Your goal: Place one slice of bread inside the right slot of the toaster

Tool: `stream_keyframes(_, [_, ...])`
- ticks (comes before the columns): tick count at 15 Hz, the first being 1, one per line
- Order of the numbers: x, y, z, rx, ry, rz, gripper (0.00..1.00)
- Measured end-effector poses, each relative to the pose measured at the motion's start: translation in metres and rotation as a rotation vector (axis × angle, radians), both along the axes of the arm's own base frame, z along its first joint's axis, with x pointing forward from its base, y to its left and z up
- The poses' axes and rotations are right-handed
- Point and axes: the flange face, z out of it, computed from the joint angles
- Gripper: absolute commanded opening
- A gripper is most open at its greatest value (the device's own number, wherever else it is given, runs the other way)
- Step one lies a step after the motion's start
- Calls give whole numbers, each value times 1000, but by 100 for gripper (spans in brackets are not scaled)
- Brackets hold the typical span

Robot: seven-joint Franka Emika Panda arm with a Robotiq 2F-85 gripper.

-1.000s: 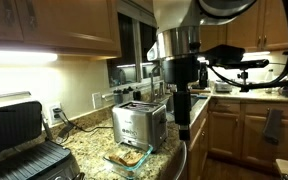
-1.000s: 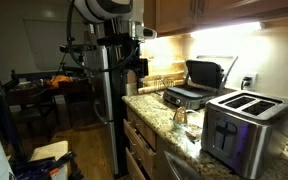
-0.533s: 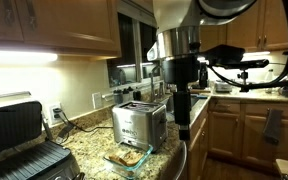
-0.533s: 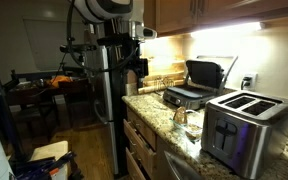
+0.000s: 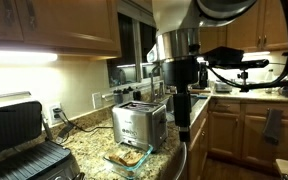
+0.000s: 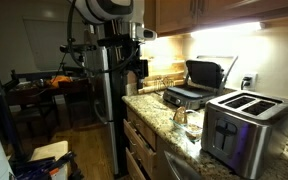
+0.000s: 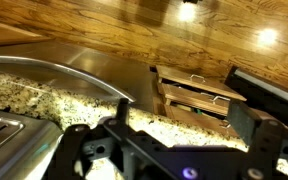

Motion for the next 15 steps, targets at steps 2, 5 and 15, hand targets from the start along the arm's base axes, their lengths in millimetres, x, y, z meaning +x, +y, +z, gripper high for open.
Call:
stream_keyframes(2, [2, 0, -3, -1, 7, 1, 100])
stream_keyframes(5, [7, 1, -8, -3, 20, 2, 100])
stream_keyframes(15, [40, 8, -20, -6, 45, 10, 100])
